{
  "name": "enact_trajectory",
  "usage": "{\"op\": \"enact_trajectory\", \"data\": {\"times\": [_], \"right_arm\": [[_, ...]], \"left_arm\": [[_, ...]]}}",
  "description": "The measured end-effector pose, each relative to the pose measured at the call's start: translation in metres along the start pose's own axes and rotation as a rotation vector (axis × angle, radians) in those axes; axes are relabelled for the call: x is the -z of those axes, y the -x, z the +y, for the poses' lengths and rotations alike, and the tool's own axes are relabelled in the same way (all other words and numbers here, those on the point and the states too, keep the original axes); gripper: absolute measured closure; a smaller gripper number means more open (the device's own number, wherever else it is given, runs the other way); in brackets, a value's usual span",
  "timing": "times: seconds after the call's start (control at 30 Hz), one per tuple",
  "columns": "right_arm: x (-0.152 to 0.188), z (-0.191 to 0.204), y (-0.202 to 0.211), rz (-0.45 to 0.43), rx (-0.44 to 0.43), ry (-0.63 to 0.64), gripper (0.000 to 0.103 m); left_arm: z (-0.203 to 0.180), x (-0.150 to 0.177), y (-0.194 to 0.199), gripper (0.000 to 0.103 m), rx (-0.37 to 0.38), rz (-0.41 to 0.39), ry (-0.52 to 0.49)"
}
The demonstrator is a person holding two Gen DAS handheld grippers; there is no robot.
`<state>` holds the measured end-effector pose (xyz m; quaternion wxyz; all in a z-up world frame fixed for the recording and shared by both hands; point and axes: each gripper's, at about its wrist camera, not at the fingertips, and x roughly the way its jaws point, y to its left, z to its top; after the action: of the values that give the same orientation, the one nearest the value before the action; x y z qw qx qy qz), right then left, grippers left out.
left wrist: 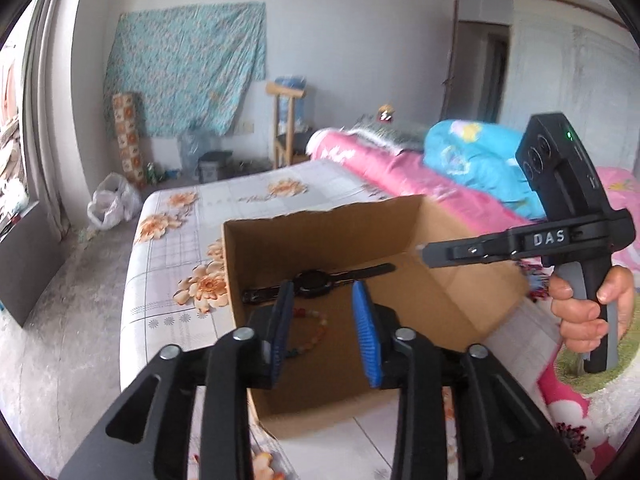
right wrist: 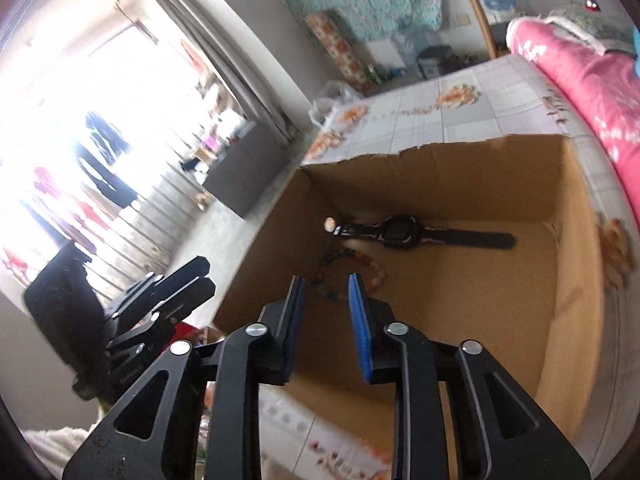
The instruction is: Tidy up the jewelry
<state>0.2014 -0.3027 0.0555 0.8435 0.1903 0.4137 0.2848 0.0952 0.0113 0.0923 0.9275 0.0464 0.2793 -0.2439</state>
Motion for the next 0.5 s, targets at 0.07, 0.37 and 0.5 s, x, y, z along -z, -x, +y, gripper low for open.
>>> {"op": "enact_trajectory", "data": {"times": [0.07,0.37,0.5], "right_arm": [[0.021,0.006,0.028,-0.06,-0.012,0.017,0.071],[0.091,-0.023,0.057,-0.062,-0.033,-0.103,0.063],[0.083,-0.051,0.039,-0.023,0.032,-0.193,0.063]], "left_arm": [[-0.007,0.009,0.013,0.063,0.027,-0.015,-0.003],[-0.041,0.068,0.006,0.058,0.116,0.093,0.023],[-0.045,0.074,-0.017,0.058,0.068,0.133,0.021]]}}
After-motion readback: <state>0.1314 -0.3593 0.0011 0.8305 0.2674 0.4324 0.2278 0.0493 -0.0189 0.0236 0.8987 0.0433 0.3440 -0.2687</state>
